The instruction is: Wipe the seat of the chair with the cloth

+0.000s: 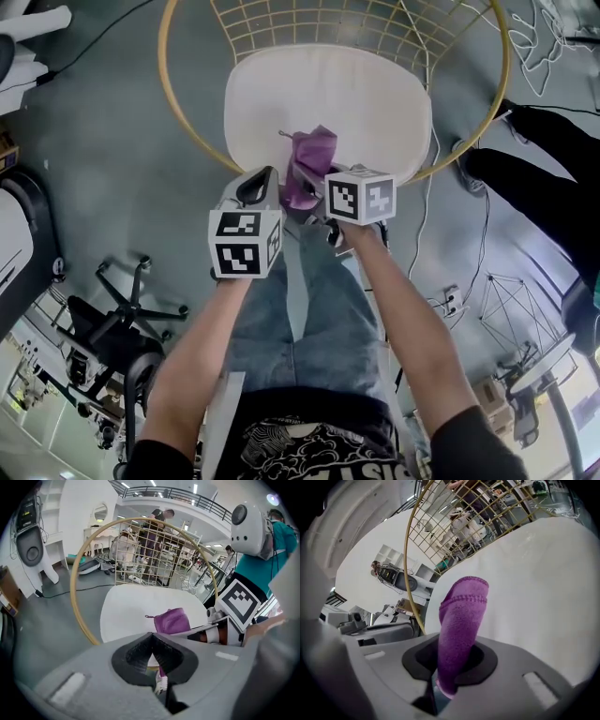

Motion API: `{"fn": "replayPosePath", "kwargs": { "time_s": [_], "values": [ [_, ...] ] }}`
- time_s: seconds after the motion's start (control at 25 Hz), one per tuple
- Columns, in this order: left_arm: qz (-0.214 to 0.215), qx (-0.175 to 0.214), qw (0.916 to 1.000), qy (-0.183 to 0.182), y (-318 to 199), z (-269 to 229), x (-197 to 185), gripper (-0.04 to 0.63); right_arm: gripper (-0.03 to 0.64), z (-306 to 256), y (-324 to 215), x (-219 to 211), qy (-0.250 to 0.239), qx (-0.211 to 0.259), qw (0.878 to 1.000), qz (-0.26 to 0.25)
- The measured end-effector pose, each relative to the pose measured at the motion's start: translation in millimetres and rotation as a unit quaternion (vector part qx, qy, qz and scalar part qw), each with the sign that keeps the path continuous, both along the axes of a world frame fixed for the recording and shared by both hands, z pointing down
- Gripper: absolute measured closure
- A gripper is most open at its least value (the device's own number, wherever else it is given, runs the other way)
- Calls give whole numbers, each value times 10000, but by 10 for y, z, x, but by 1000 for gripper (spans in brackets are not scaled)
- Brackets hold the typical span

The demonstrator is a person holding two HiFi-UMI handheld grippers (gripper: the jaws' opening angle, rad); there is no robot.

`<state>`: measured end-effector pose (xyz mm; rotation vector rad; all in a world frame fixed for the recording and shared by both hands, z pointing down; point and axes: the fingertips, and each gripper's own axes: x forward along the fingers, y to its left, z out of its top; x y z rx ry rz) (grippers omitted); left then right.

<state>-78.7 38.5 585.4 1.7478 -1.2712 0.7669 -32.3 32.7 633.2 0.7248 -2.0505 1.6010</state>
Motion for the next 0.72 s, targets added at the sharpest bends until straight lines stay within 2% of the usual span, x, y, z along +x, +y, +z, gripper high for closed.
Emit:
{"fn": "replayPosePath", "kwargs": {
  "time_s": [0.2, 0.48, 0.72],
  "values": [
    [8, 17, 10000, 47, -2, -10, 308, 600, 551, 53, 26, 397, 194, -69, 9998, 13],
    [59, 12, 10000, 69, -71, 48, 552, 600, 551, 95, -55, 711, 360, -31, 9992, 145],
    [170, 7, 9998, 127, -137, 36, 729, 600, 551, 109, -105, 1002, 520, -127, 9976, 450]
  ]
}}
